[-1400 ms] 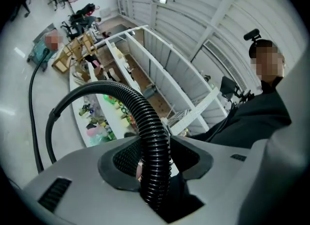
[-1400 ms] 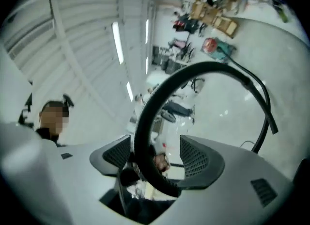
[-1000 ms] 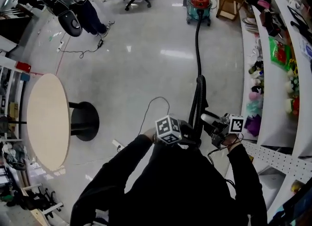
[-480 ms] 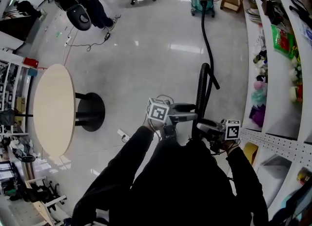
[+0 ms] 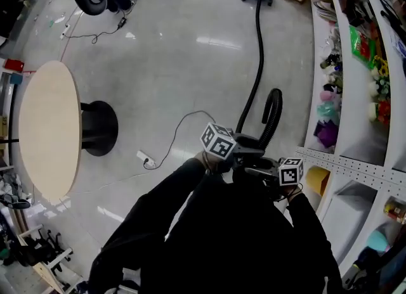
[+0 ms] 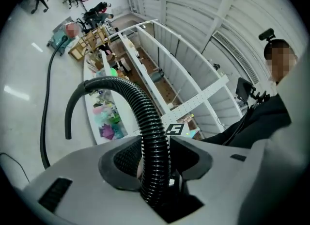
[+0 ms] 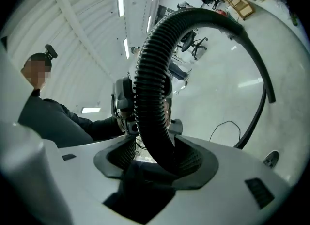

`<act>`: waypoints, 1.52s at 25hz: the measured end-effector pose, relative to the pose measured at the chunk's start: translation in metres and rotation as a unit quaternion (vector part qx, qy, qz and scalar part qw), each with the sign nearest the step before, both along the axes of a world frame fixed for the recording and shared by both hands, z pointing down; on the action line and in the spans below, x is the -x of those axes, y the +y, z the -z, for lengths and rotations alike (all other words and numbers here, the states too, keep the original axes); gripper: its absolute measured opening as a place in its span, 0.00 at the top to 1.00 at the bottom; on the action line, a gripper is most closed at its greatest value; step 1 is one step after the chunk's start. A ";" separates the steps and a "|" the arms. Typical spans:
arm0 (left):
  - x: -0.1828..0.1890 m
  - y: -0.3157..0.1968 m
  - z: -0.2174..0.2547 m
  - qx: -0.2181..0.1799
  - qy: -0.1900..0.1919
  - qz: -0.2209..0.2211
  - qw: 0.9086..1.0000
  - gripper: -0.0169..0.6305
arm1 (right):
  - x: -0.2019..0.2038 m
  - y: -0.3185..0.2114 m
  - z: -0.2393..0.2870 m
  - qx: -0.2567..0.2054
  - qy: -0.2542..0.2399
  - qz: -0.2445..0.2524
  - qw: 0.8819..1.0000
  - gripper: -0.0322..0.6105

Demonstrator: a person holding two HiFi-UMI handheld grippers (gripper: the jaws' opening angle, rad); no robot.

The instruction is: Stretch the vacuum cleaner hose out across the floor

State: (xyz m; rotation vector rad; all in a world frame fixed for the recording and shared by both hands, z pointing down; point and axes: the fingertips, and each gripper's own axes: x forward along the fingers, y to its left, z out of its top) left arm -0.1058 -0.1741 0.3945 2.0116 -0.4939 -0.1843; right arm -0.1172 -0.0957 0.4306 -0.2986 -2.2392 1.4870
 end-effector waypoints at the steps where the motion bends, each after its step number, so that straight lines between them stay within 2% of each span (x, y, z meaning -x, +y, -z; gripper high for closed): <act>1: 0.004 0.012 -0.002 -0.005 0.000 -0.005 1.000 0.68 | -0.004 0.009 0.001 0.004 0.004 -0.007 1.000 0.58; 4: 0.017 0.039 -0.005 -0.018 -0.005 -0.010 1.000 0.69 | -0.022 0.014 0.012 0.011 0.006 -0.060 0.998 0.58; 6: 0.020 0.052 0.000 -0.036 -0.024 -0.020 0.999 0.70 | -0.031 -0.006 0.031 0.001 -0.004 -0.115 0.993 0.58; 9: 0.009 0.070 0.013 -0.074 -0.063 -0.044 0.994 0.70 | -0.038 -0.057 0.063 -0.008 -0.044 -0.197 0.979 0.58; 10: 0.001 0.076 0.017 -0.086 -0.081 -0.054 0.992 0.70 | -0.037 -0.071 0.074 -0.008 -0.066 -0.211 0.975 0.55; 11: -0.008 0.082 0.019 -0.098 -0.101 -0.066 0.988 0.70 | -0.035 -0.081 0.085 -0.005 -0.091 -0.216 0.972 0.48; 12: -0.018 0.090 0.020 -0.108 -0.124 -0.079 0.983 0.69 | -0.032 -0.085 0.095 0.001 -0.114 -0.213 0.971 0.40; 13: -0.030 0.098 0.019 -0.117 -0.148 -0.095 0.978 0.69 | -0.030 -0.084 0.103 0.007 -0.132 -0.204 0.970 0.37; 16: -0.073 0.123 0.014 -0.133 -0.224 -0.152 0.953 0.69 | -0.039 -0.068 0.106 0.021 -0.151 -0.170 0.974 0.37; 18: -0.099 0.140 0.008 -0.133 -0.265 -0.181 0.938 0.69 | -0.058 -0.054 0.104 0.033 -0.163 -0.167 0.972 0.41; 19: -0.109 0.147 0.004 -0.126 -0.278 -0.186 0.934 0.69 | -0.070 -0.046 0.104 0.040 -0.172 -0.173 0.969 0.50; 20: -0.118 0.154 -0.001 -0.115 -0.284 -0.182 0.934 0.70 | -0.081 -0.038 0.105 0.045 -0.182 -0.181 0.966 0.61; 23: -0.132 0.169 -0.018 -0.066 -0.283 -0.132 0.948 0.69 | -0.116 -0.013 0.097 0.034 -0.194 -0.188 0.962 0.68; 25: -0.123 0.173 -0.023 -0.025 -0.275 -0.066 0.959 0.66 | -0.138 0.002 0.083 0.003 -0.185 -0.179 0.966 0.68; 27: -0.110 0.171 -0.017 0.003 -0.264 0.017 0.964 0.66 | -0.161 0.015 0.063 -0.013 -0.166 -0.172 0.971 0.68; 29: -0.106 0.163 0.000 0.007 -0.251 0.085 0.964 0.66 | -0.178 0.028 0.050 -0.018 -0.155 -0.167 0.974 0.68; 31: -0.113 0.149 0.023 -0.001 -0.217 0.131 0.967 0.66 | -0.187 0.044 0.045 -0.026 -0.149 -0.161 0.975 0.68; 34: -0.139 0.133 0.049 -0.003 -0.154 0.141 0.978 0.61 | -0.189 0.083 0.050 -0.052 -0.143 -0.132 0.980 0.68; 36: -0.158 0.129 0.053 0.003 -0.131 0.117 0.984 0.50 | -0.185 0.112 0.062 -0.084 -0.142 -0.099 0.981 0.68; 38: -0.173 0.132 0.053 0.008 -0.109 0.087 0.990 0.44 | -0.182 0.137 0.074 -0.115 -0.143 -0.070 0.981 0.68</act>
